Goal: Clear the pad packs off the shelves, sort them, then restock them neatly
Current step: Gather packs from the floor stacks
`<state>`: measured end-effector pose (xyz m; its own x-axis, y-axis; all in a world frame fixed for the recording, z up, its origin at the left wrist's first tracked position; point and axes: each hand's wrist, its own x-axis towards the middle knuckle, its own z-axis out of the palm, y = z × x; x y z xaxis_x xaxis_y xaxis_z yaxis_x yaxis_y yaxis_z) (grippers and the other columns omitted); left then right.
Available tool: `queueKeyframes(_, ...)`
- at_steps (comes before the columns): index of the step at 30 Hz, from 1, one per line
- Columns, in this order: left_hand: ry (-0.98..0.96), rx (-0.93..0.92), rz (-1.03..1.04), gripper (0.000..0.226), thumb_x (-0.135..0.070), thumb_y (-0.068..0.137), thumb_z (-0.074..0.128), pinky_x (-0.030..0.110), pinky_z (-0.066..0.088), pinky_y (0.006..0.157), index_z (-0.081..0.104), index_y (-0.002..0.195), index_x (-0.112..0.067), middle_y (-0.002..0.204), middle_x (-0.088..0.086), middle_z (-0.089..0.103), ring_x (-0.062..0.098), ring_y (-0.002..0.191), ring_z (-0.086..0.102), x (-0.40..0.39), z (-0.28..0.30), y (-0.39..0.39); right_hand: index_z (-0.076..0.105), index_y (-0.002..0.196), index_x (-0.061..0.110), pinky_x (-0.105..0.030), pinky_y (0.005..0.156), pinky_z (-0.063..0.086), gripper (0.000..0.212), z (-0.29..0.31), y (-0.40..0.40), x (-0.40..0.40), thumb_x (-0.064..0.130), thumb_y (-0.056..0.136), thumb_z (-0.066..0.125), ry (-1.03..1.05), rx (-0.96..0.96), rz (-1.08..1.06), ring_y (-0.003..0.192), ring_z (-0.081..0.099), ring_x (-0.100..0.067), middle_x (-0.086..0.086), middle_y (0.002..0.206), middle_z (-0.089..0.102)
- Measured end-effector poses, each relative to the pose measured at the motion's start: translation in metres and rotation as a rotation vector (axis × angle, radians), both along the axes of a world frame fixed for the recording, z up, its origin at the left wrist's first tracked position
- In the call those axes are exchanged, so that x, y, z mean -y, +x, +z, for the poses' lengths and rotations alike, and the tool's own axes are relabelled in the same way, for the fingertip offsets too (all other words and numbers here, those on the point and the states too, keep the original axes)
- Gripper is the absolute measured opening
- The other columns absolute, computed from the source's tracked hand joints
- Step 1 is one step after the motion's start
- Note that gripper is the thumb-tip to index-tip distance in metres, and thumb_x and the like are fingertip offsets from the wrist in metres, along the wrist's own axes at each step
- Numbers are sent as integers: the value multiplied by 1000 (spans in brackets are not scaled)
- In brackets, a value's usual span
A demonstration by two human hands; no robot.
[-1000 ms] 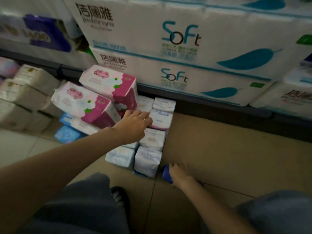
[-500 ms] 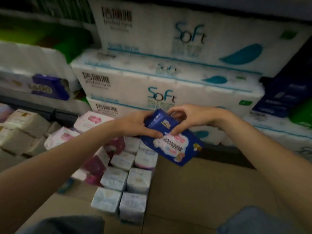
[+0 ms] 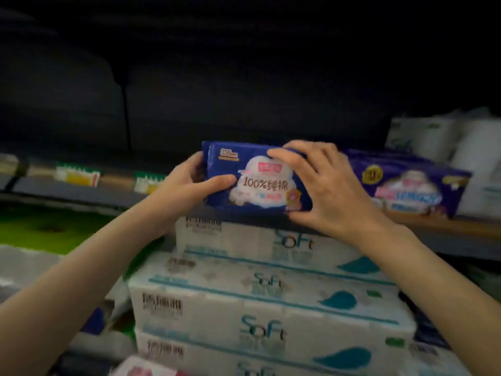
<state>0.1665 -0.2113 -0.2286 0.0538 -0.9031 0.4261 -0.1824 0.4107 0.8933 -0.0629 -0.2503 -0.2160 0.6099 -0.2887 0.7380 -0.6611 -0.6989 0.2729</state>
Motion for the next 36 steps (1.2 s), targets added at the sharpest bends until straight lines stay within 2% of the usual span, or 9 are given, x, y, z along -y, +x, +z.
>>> queueKeyframes(4,-290,271,250,42,-1,82,65,20,44,82,46,116,-19,106,-8,57,11,97,57,40,30,9,26,140,30,-47,92,38,92,41,-5,43,32,64,77,7,-97,-216,114,40,-30,-6,133,45)
queueKeyframes(9,-279,479,152,49,-6,84,65,11,36,83,49,129,-15,121,-3,53,8,109,51,81,24,9,23,145,30,-39,113,13,80,49,-11,61,57,80,60,323,-432,-532,130,32,-17,8,142,37)
queueKeyframes(15,-229,748,70,46,-15,87,64,26,38,100,51,130,-19,132,-1,50,15,122,47,107,33,9,48,126,22,-33,93,45,56,64,22,75,36,79,74,643,-319,-492,115,49,-18,2,128,50)
queueKeyframes(19,-279,902,140,43,-23,93,55,33,37,106,45,135,-22,138,-4,45,13,125,44,119,44,26,67,99,19,-27,79,48,39,88,20,93,51,76,69,904,-150,-408,90,59,-8,8,98,65)
queueKeyframes(21,-343,971,223,44,-25,96,49,35,35,107,41,139,-22,141,-4,42,13,127,41,132,48,31,69,97,21,-23,77,46,32,95,21,109,50,83,62,821,-41,-347,86,61,-7,8,94,68)
queueKeyframes(26,-413,959,176,47,-17,98,38,36,32,109,33,143,-26,146,-5,38,15,131,38,170,49,14,45,139,26,-21,107,25,40,101,47,169,15,101,39,590,-254,-343,133,35,-16,4,148,36)
queueKeyframes(30,-197,1392,170,72,-9,95,41,38,15,113,1,150,-31,158,-9,5,18,143,11,200,46,7,26,147,35,-31,114,17,62,98,67,222,1,97,38,470,-575,-423,142,19,-20,7,158,12)
queueKeyframes(33,-74,1467,74,78,-7,94,44,41,13,113,-4,148,-35,158,-11,0,17,143,7,212,43,6,21,149,33,-29,115,9,62,89,87,247,2,97,38,485,-707,-439,143,13,-17,7,158,8)
queueKeyframes(36,-32,1439,9,81,-5,93,44,40,12,112,-5,147,-40,158,-10,4,15,143,7,219,37,7,32,145,30,-33,114,23,50,81,94,268,19,98,44,611,-730,-496,136,30,-20,2,155,24)
